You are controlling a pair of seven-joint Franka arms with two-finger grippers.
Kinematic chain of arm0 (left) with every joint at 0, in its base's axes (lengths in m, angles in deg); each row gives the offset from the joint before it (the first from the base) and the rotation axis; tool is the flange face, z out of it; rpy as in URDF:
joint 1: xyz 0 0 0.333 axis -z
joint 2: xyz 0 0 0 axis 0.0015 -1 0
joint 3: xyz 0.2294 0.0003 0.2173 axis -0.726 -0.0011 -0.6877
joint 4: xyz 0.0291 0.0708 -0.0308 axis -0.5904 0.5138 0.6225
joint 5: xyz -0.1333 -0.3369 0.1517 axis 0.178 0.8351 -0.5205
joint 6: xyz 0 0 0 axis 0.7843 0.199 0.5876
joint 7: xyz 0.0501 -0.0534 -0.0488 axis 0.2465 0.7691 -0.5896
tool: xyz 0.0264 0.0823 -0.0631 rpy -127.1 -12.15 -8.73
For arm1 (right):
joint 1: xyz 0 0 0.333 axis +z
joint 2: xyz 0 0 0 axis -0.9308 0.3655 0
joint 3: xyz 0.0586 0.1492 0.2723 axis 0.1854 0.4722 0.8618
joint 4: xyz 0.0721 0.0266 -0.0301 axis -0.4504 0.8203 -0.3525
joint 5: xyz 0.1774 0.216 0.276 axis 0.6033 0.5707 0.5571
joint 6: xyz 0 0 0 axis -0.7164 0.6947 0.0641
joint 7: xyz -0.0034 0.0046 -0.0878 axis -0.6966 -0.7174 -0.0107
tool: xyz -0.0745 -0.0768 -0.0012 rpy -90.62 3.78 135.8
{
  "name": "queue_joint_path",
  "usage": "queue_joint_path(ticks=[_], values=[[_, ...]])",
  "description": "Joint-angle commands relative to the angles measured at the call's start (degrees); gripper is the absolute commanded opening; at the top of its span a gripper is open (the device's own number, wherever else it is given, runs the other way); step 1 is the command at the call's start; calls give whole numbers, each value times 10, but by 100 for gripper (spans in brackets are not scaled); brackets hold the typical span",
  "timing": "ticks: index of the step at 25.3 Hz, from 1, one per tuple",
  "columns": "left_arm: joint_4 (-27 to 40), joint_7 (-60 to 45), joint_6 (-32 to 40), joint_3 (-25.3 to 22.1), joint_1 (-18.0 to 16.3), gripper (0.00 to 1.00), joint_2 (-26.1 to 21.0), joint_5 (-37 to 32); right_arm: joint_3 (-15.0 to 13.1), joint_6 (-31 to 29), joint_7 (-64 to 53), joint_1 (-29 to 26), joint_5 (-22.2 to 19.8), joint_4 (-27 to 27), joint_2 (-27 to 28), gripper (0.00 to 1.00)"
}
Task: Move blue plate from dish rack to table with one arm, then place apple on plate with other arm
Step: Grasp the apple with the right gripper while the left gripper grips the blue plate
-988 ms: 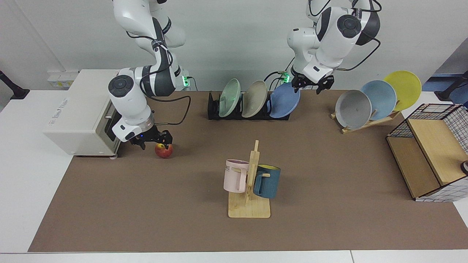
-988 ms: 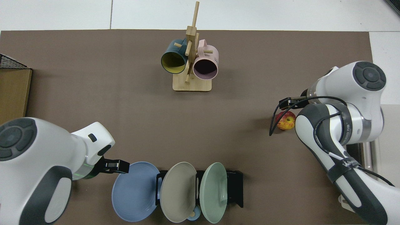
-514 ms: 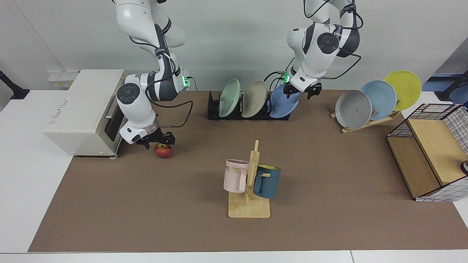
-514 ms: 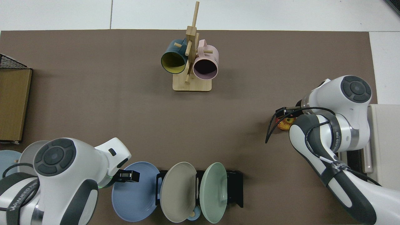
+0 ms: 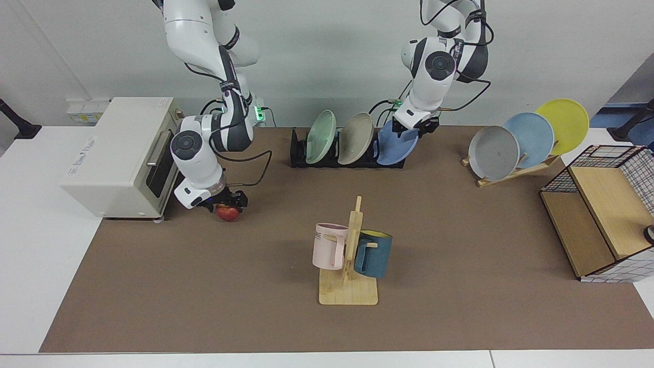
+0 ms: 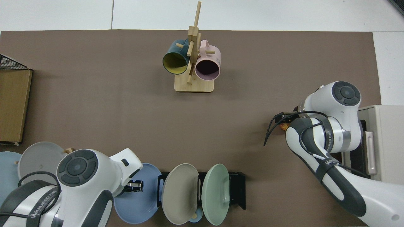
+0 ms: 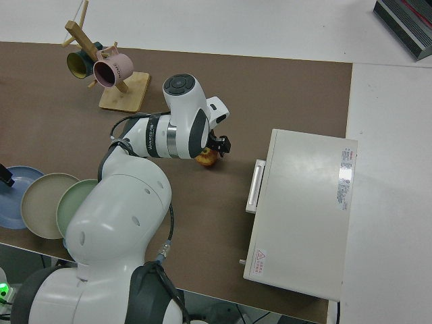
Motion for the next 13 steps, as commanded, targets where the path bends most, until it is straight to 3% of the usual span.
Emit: queue_joint_path(ticks=[1, 5, 6, 7, 9, 10, 12, 13], values=[[15, -13, 9, 15, -9, 10, 25, 10, 3, -20, 24, 1, -7, 6, 7, 100], [10, -11, 11, 15, -10, 0, 25, 7, 3, -22, 26, 1, -7, 5, 14, 99], [8, -11, 11, 14, -10, 0, 25, 5, 3, -22, 25, 1, -7, 5, 14, 94], [2, -10, 12, 15, -10, 0, 25, 2, 3, -21, 22, 2, -7, 5, 14, 81], [-11, -11, 22, 13, -11, 0, 24, 2, 3, -19, 26, 3, -7, 3, 14, 36], [-17, -11, 29, 12, -12, 0, 24, 2, 3, -17, 27, 3, -7, 3, 14, 21], [-29, -10, 42, 11, -17, 0, 24, -5, 3, -10, 28, 3, -7, -1, 11, 3], [-36, -10, 46, 11, -19, 0, 24, -18, 3, -8, 29, 3, -7, -2, 8, 0]])
